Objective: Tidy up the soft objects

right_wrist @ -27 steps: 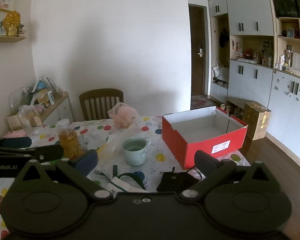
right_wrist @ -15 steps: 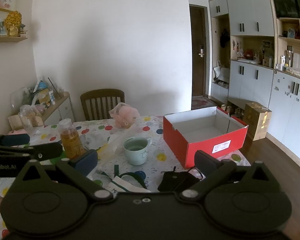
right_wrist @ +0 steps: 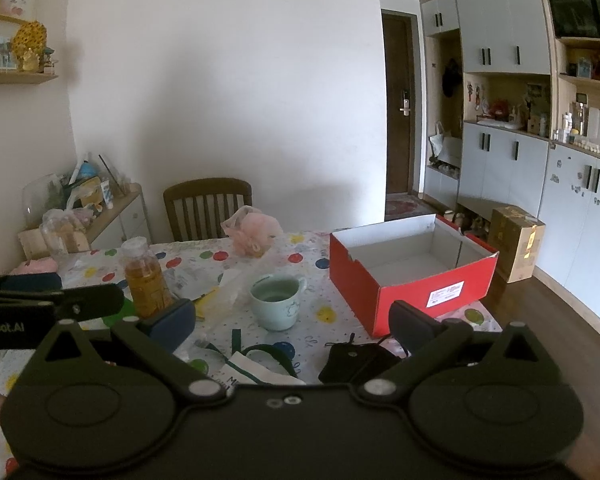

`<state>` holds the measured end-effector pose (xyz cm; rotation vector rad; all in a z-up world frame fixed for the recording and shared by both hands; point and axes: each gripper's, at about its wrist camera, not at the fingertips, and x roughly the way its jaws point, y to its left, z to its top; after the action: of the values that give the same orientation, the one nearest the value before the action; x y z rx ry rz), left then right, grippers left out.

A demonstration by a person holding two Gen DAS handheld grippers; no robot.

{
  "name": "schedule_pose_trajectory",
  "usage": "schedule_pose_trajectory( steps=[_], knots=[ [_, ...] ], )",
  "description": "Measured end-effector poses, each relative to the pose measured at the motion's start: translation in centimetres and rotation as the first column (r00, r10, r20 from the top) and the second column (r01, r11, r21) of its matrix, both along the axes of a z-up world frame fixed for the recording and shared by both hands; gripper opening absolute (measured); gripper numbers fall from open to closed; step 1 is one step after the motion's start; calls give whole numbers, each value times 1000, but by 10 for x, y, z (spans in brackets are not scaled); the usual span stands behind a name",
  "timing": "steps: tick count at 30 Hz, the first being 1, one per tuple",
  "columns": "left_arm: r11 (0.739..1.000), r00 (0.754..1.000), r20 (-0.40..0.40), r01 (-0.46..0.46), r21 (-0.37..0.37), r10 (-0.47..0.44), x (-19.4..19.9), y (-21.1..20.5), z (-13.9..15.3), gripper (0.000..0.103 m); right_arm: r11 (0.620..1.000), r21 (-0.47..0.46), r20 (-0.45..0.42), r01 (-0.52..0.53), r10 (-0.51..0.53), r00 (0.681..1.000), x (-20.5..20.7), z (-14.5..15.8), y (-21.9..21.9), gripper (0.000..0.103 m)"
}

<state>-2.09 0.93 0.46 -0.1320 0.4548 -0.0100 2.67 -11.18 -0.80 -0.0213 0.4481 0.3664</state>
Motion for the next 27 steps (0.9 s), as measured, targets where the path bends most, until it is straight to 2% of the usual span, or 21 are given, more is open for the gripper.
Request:
schedule_pose_trajectory(
  steps=[14, 27],
  knots=[
    [1000, 1000, 9, -8, 14, 8, -5, -4, -2, 103, 1000, 4, -8, -1, 1, 1000, -1, -2, 2, 103],
    [1000, 1000, 12, -24, -5, 24, -5, 2, -3, 103, 1000, 3, -16, -2, 2, 1000, 0, -4, 2, 103]
  ],
)
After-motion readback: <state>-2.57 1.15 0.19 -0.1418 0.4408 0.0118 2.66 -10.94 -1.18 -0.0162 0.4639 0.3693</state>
